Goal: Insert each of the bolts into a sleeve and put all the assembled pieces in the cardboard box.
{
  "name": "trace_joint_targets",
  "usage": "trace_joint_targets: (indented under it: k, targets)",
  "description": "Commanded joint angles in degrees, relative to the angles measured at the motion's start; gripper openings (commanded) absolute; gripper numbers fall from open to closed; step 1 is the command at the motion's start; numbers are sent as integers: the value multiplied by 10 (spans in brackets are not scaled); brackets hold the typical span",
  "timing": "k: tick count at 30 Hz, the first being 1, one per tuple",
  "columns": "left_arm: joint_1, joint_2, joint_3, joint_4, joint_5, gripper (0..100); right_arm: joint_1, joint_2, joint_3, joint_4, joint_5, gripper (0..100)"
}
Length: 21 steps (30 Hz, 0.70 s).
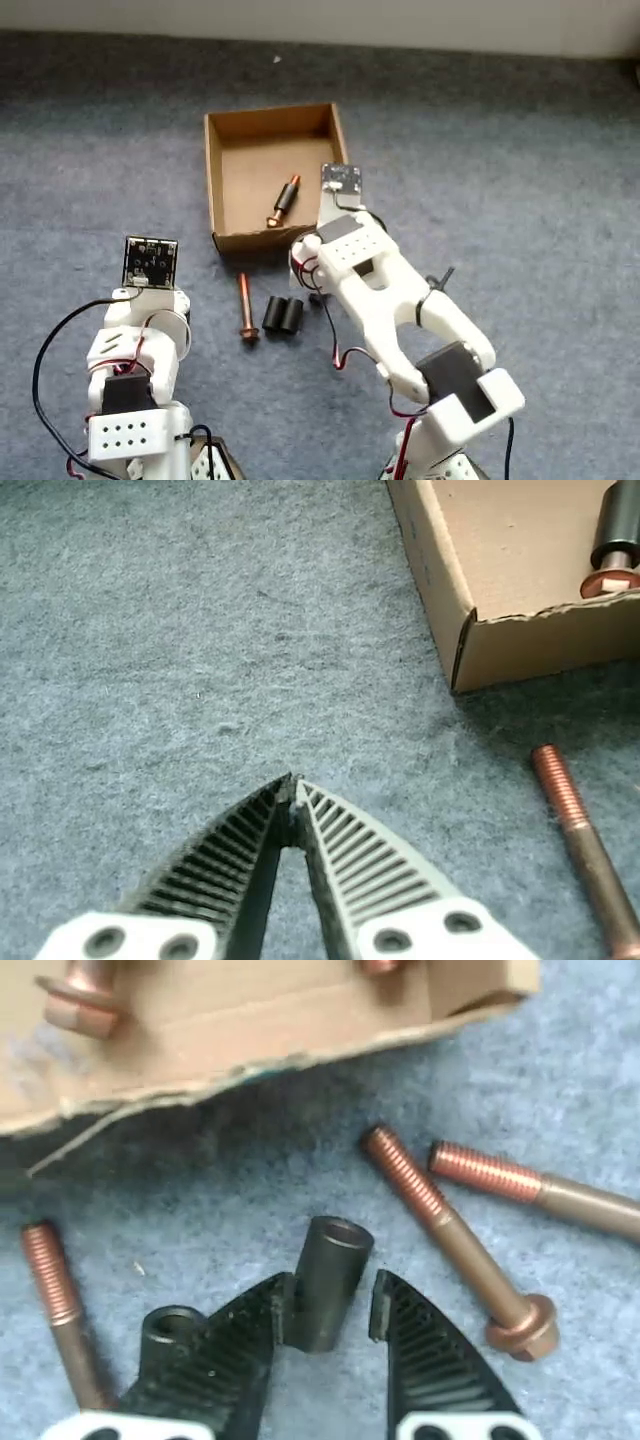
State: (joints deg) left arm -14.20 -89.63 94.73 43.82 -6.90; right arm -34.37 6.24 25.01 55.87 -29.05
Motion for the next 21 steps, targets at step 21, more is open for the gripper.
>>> trace_joint_targets:
  k: [21]
  targets:
    - [-5,-4,-8,-11,-5,5,63,-284,120,-24,44,5]
